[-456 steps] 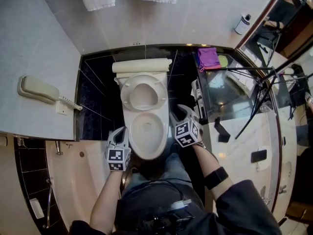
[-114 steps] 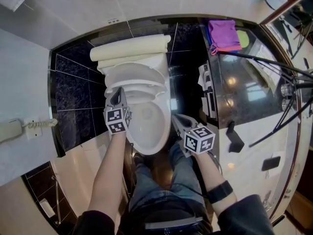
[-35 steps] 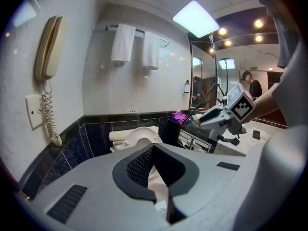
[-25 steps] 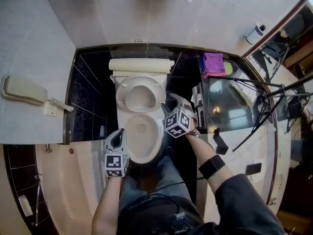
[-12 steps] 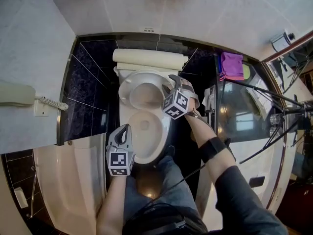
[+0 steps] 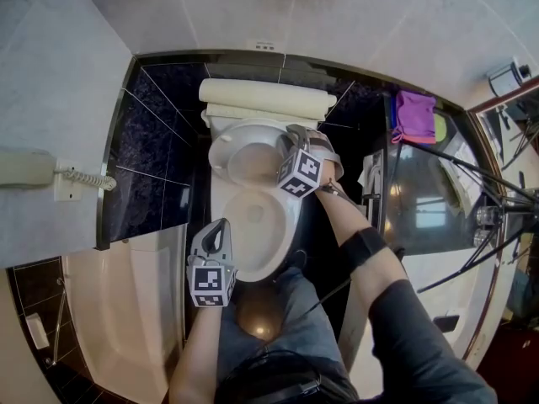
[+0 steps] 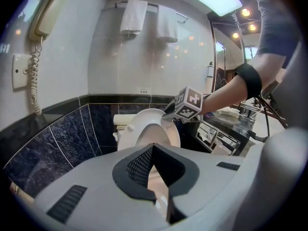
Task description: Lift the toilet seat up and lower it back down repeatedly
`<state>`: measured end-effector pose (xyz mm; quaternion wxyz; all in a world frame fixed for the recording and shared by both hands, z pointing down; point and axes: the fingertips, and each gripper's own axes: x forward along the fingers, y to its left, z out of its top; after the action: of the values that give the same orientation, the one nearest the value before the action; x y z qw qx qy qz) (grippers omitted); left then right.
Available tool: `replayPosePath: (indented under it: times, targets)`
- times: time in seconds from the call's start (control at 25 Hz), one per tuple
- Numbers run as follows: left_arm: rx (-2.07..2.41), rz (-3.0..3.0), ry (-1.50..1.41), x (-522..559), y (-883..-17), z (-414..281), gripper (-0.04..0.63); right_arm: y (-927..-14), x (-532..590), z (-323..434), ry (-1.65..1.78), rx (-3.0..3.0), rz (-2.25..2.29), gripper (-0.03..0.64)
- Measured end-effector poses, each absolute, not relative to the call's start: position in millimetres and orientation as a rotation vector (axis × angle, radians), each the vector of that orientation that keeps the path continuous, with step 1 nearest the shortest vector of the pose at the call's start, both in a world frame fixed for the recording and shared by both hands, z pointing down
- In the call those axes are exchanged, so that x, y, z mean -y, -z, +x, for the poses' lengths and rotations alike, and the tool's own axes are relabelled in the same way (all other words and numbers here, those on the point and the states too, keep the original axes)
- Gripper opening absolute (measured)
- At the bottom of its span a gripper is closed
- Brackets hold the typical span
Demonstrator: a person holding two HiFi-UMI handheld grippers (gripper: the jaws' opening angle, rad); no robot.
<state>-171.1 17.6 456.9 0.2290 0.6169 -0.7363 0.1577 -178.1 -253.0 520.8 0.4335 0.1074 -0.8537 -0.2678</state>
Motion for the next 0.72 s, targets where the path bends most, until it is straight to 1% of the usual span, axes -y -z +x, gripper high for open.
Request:
replayPosePath:
  times: [0.4, 0.72]
  targets:
    - [1.979, 1.673, -0.463, -27, -480, -165, 0.0, -518, 247, -175, 0.646, 2.123, 0.282, 0.103]
    - [1.889, 1.657, -0.503, -49, -510, -149, 0.0, -504, 208, -157, 0.683, 2.126, 0.279, 0.098]
